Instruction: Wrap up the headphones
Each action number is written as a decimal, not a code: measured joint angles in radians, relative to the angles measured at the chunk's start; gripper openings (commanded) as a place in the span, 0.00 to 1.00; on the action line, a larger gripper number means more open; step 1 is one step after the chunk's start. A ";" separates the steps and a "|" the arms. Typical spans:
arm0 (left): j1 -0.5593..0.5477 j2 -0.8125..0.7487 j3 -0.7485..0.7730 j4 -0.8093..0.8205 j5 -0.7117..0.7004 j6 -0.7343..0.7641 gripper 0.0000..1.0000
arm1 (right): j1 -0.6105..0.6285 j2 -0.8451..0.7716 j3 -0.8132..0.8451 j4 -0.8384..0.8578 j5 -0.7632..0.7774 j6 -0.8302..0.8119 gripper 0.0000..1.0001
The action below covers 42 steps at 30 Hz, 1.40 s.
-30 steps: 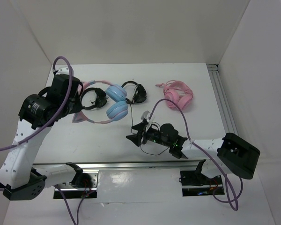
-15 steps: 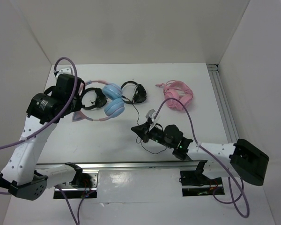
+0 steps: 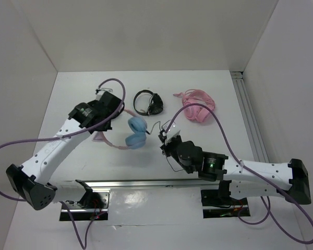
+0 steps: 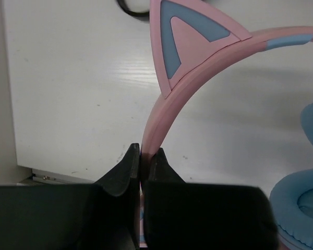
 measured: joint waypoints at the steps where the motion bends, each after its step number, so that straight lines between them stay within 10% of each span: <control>1: -0.029 0.012 -0.014 0.011 0.033 0.014 0.00 | 0.009 -0.003 0.013 -0.021 0.042 -0.011 0.01; 13: -0.472 0.062 -0.106 0.064 0.262 0.067 0.00 | -0.133 -0.008 0.035 -0.010 0.211 -0.257 0.00; 42: -0.485 -0.143 -0.031 0.131 0.281 0.225 0.00 | -0.340 0.093 0.023 0.007 -0.483 -0.181 0.00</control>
